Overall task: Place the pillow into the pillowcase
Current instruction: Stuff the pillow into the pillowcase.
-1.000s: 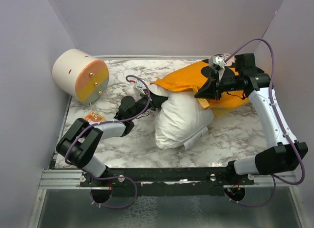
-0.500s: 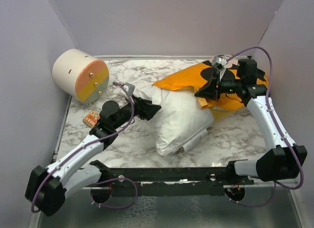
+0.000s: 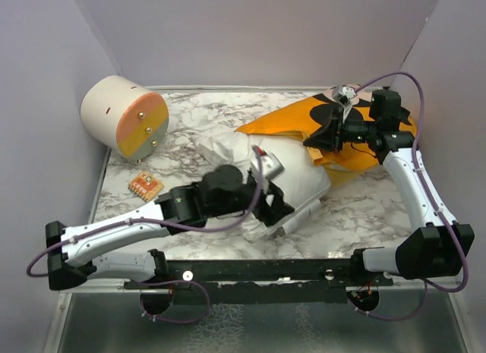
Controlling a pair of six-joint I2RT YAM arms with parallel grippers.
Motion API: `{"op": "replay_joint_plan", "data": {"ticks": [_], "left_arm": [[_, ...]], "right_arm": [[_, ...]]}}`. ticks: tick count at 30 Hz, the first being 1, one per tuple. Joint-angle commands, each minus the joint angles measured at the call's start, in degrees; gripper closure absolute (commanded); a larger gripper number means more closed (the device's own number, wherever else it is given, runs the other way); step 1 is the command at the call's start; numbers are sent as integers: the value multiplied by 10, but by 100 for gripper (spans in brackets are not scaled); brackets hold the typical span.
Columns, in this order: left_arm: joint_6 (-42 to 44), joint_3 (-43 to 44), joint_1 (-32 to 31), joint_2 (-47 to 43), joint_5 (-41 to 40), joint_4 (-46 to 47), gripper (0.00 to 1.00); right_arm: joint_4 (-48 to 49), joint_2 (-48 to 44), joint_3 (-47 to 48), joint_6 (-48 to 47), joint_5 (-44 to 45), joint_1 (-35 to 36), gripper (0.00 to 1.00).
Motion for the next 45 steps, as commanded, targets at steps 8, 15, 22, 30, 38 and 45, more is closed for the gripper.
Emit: {"op": "replay_joint_plan", "data": {"ticks": [8, 15, 22, 30, 38, 45], "left_arm": [[299, 110, -191, 199, -448, -126, 10], [320, 133, -96, 283, -397, -68, 8], [283, 153, 41, 298, -225, -12, 98], [70, 285, 159, 283, 158, 66, 100], [-131, 219, 155, 242, 301, 233, 100], [-244, 0, 214, 203, 290, 377, 100]], "right_arm": [[49, -17, -21, 24, -34, -13, 100], [24, -22, 7, 16, -69, -13, 100], [-3, 2, 136, 30, -74, 24, 100], [28, 100, 405, 111, -64, 122, 100], [132, 135, 424, 232, -62, 122, 100], [82, 165, 309, 142, -14, 124, 100]]}}
